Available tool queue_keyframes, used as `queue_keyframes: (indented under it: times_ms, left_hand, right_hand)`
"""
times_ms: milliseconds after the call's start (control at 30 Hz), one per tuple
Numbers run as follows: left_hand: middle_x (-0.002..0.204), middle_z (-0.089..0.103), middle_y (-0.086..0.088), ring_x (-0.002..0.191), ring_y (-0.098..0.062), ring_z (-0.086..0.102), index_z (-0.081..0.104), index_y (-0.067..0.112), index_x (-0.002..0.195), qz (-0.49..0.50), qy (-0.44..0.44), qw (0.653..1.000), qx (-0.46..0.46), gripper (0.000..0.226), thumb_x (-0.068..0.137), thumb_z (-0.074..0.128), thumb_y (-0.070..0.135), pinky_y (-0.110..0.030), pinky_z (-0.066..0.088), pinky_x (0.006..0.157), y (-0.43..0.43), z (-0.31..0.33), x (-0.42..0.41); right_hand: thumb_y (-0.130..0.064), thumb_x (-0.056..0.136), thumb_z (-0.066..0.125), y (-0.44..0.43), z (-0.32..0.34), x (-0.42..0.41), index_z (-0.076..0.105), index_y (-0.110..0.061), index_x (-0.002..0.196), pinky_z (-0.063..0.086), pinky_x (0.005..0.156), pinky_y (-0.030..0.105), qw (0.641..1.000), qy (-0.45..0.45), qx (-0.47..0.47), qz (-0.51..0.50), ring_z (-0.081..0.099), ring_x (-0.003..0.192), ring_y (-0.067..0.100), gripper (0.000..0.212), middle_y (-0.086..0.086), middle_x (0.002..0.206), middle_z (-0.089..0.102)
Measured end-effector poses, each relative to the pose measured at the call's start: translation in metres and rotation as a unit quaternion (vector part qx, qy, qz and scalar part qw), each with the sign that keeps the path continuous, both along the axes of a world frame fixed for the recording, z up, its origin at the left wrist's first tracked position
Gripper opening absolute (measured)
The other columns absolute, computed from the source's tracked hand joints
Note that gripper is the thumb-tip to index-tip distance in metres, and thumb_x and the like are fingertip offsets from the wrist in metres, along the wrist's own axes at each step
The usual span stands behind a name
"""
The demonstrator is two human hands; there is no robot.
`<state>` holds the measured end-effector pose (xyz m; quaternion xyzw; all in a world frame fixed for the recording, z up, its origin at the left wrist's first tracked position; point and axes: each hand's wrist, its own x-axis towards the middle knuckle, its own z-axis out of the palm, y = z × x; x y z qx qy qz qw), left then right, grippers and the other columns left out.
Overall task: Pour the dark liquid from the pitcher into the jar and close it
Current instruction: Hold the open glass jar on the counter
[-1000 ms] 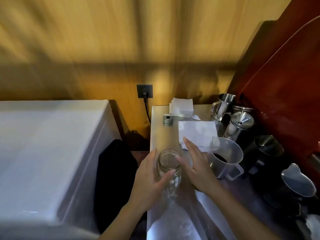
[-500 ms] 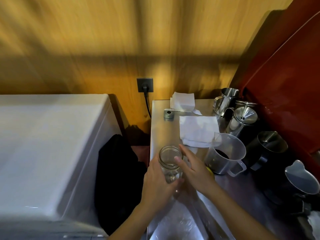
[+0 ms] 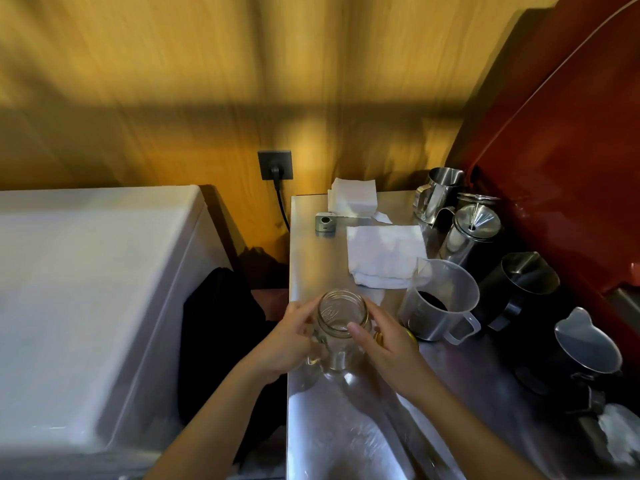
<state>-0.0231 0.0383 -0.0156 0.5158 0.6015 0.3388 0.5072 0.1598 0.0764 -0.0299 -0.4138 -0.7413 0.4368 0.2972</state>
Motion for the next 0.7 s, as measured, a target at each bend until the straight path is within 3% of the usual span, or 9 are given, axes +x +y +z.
queue_keyframes:
  times_ms: [67,167,300,367,533,600,700]
  left_hand:
    - [0.127,0.042,-0.006,0.106,0.000,0.045,0.054,0.034,0.132,-0.026,0.016,0.999,0.009,0.080,0.074,0.064,-0.020,0.003,0.044,0.069,0.005,0.002,-0.005]
    - [0.120,0.058,0.009,0.109,-0.005,0.054,0.061,0.044,0.112,-0.035,0.018,0.999,0.015,0.079,0.070,0.067,-0.023,0.000,0.044,0.072,0.012,0.005,-0.010]
    - [0.121,0.069,0.006,0.116,-0.006,0.058,0.065,0.036,0.117,-0.032,0.011,0.999,0.004,0.075,0.071,0.065,-0.024,-0.022,0.051,0.086,0.016,0.003,-0.014]
    - [0.119,0.069,0.010,0.115,-0.001,0.058,0.065,0.035,0.119,-0.027,0.003,1.000,0.002,0.075,0.071,0.064,-0.024,-0.023,0.049,0.086,0.016,0.001,-0.016]
    - [0.124,0.067,0.006,0.118,-0.004,0.058,0.061,0.025,0.127,-0.020,-0.016,1.000,0.004,0.071,0.074,0.064,-0.023,-0.024,0.050,0.093,0.013,-0.001,-0.019]
    - [0.127,0.063,0.007,0.119,0.001,0.056,0.056,0.029,0.128,-0.037,-0.018,0.999,0.005,0.071,0.077,0.068,-0.018,-0.018,0.048,0.096,0.010,-0.002,-0.019]
    - [0.131,0.056,0.013,0.110,0.019,0.052,0.045,0.029,0.137,-0.069,-0.011,0.997,0.012,0.078,0.075,0.079,-0.004,0.001,0.040,0.085,0.005,-0.006,-0.016]
  right_hand:
    - [-0.046,0.088,0.050,-0.003,0.001,0.003,0.050,-0.030,0.124,0.047,0.093,0.032,1.000,0.008,-0.004,-0.009,0.053,0.109,0.004,0.039,-0.008,0.118,0.060]
    - [-0.042,0.088,0.051,-0.007,0.001,0.006,0.053,-0.025,0.122,0.045,0.093,0.043,1.000,0.016,0.008,-0.024,0.055,0.109,0.010,0.038,-0.004,0.116,0.062]
    - [-0.044,0.087,0.048,-0.009,-0.001,0.007,0.053,-0.023,0.123,0.040,0.096,0.048,0.999,0.005,0.015,-0.040,0.054,0.111,0.012,0.041,-0.004,0.117,0.062]
    - [-0.046,0.087,0.047,-0.010,-0.003,0.007,0.052,-0.023,0.124,0.038,0.097,0.049,0.999,0.000,0.014,-0.046,0.053,0.112,0.014,0.044,-0.004,0.118,0.061]
    - [-0.050,0.086,0.044,-0.011,-0.006,0.006,0.051,-0.023,0.125,0.037,0.098,0.049,0.999,-0.005,0.012,-0.053,0.051,0.114,0.018,0.048,-0.003,0.121,0.060]
    - [-0.051,0.087,0.043,-0.013,-0.008,0.008,0.052,-0.025,0.124,0.039,0.097,0.048,0.998,-0.001,0.006,-0.064,0.050,0.115,0.018,0.046,-0.004,0.121,0.059]
    - [-0.050,0.089,0.044,-0.016,-0.007,0.015,0.056,-0.032,0.110,0.046,0.092,0.041,0.991,0.026,0.032,-0.127,0.053,0.109,0.015,0.030,-0.007,0.113,0.062]
